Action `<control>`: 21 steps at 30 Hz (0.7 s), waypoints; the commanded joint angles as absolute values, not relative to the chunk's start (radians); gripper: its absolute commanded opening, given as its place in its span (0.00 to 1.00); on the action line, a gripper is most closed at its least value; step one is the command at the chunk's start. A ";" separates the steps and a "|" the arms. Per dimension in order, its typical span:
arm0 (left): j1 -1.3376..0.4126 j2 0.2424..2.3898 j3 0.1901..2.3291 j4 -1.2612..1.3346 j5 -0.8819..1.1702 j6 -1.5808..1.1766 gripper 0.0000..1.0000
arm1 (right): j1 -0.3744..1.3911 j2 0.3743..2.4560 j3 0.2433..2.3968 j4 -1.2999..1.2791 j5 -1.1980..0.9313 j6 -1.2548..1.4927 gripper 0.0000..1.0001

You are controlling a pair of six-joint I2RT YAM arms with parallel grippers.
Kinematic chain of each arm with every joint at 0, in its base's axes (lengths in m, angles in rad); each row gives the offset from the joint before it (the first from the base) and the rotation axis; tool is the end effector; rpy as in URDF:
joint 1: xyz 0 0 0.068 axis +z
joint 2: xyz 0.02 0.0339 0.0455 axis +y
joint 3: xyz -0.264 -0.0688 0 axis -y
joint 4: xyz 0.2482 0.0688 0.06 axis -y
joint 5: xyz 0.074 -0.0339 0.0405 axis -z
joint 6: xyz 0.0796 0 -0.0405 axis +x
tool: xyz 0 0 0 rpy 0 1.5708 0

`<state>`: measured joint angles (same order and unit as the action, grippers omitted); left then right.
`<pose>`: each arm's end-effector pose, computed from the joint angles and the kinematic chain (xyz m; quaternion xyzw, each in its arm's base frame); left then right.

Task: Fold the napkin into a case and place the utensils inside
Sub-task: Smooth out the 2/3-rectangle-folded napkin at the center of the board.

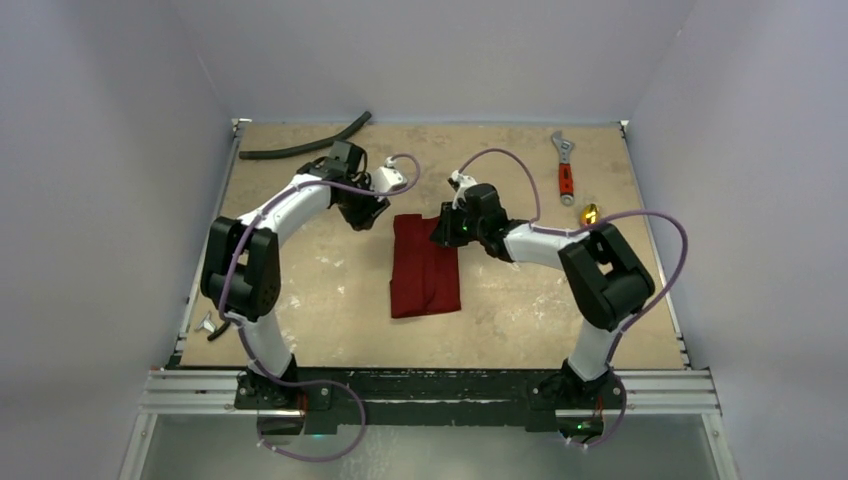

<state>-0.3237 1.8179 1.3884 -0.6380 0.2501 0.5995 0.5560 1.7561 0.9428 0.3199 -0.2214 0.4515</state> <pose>0.3806 -0.1485 0.1883 0.4558 0.8465 -0.0857 0.2613 0.3444 0.2346 0.1620 -0.1012 0.8490 0.3292 0.4008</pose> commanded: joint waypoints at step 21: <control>-0.609 1.815 1.450 -0.616 0.118 0.120 0.37 | 0.496 1.651 0.737 0.500 -0.214 0.555 0.13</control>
